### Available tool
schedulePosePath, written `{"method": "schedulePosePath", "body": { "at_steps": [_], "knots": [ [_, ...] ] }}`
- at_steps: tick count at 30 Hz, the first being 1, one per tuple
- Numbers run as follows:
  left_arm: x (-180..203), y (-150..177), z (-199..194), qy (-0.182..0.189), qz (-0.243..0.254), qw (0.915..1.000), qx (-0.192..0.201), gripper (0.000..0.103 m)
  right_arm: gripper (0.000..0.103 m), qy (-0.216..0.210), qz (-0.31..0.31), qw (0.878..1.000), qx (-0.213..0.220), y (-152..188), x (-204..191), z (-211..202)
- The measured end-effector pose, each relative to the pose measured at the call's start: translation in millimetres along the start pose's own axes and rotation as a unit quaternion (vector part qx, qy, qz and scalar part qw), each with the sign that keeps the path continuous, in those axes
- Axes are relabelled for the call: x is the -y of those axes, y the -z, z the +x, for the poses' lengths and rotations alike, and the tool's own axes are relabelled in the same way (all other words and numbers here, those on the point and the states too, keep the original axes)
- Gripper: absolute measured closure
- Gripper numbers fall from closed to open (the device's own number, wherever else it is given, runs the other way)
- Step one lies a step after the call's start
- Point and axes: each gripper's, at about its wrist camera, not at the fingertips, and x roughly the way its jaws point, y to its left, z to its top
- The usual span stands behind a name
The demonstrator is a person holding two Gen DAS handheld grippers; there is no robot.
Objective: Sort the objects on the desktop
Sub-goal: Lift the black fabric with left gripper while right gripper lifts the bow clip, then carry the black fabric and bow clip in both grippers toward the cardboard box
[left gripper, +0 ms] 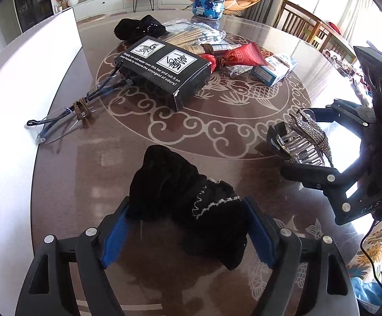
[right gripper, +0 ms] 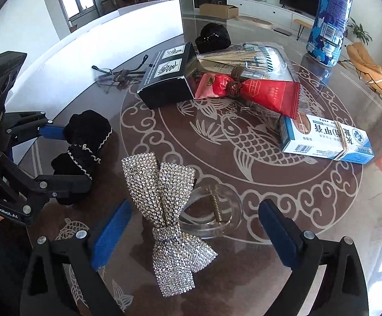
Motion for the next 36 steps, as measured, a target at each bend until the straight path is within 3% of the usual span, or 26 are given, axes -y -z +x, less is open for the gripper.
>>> {"method": "schedulePosePath", "body": {
  "at_steps": [13,17,21,28,34,35,36],
  "knots": [
    [2,-1,5,-0.023,0.008,0.9997,-0.004,0.015,0.000,0.031,-0.016,0.999,0.009,1,-12,13],
    [3,-1,8,-0.033,0.010,0.9994,-0.010,0.006,0.000,0.032,-0.013,0.999,0.016,2,-12,12],
    [2,-1,9,-0.032,0.007,0.9994,-0.010,0.006,0.000,0.030,-0.016,0.999,0.015,3,-12,12],
    [1,-2,11,-0.035,0.005,0.9991,-0.022,0.002,0.000,0.021,-0.034,0.999,-0.020,-2,-5,13],
    [-7,-8,9,-0.012,-0.040,0.9988,-0.026,0.001,0.000,0.001,-0.051,0.997,-0.056,-14,-1,17],
    [-9,-11,9,-0.013,-0.048,0.9985,-0.023,0.002,0.002,-0.002,-0.056,0.997,-0.055,-16,-3,17],
    [-10,-13,9,-0.012,-0.055,0.9982,-0.019,0.002,0.012,-0.006,-0.059,0.997,-0.055,-17,-3,17]
  ]
}}
